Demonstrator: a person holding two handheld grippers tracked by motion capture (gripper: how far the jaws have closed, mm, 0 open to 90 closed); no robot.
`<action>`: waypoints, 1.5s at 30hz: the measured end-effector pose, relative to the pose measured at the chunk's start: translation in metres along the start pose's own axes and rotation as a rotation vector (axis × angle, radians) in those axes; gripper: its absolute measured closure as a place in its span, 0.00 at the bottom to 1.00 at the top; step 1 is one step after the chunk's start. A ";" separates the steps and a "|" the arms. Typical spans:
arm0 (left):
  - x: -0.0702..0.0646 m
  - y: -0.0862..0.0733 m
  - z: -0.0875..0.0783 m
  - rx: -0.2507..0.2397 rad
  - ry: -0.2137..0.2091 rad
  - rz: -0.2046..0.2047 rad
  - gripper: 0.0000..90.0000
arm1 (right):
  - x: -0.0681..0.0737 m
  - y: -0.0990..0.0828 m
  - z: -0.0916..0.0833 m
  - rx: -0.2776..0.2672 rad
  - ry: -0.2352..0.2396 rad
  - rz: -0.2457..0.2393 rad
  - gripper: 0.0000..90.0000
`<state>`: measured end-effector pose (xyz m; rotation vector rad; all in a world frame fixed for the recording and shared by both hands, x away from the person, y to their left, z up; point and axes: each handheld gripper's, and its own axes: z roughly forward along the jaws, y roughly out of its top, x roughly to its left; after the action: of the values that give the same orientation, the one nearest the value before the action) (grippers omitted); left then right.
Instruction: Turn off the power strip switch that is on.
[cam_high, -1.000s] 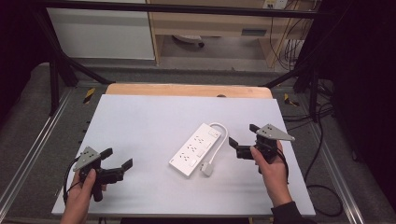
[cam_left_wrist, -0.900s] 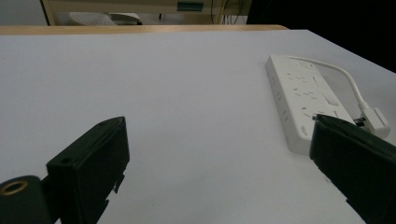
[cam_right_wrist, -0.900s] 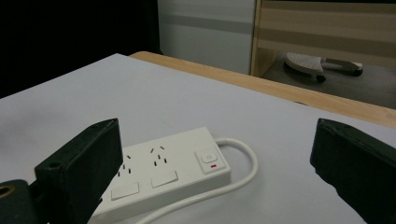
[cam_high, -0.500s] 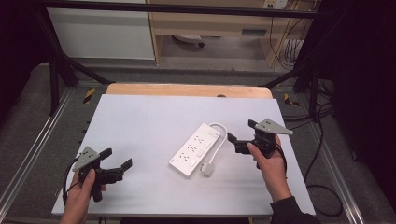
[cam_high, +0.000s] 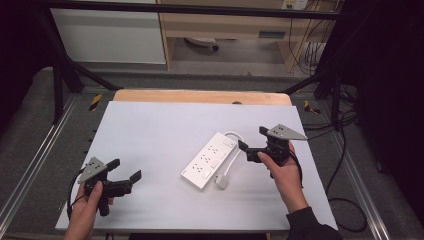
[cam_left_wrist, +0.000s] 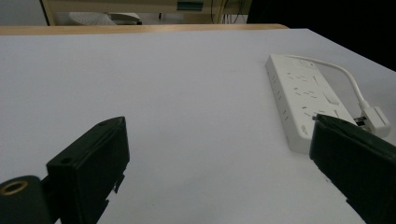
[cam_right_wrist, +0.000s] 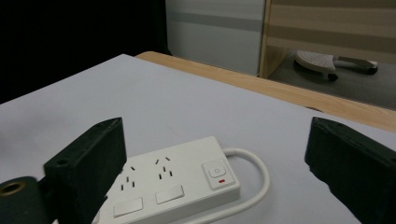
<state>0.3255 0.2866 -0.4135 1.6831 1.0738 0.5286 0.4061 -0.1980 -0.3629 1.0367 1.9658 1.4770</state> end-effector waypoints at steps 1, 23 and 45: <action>0.000 0.000 0.000 0.001 0.000 -0.001 0.05 | 0.001 0.000 0.001 0.002 0.003 -0.002 0.10; 0.000 0.000 0.000 -0.003 0.005 -0.003 0.05 | 0.021 0.002 0.015 -0.028 0.053 -0.078 0.72; 0.000 -0.001 0.001 0.023 0.005 0.010 0.06 | 0.037 0.000 0.023 -0.060 0.120 -0.102 0.98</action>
<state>0.3257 0.2858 -0.4145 1.7090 1.0792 0.5293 0.4010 -0.1550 -0.3674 0.8269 2.0117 1.5642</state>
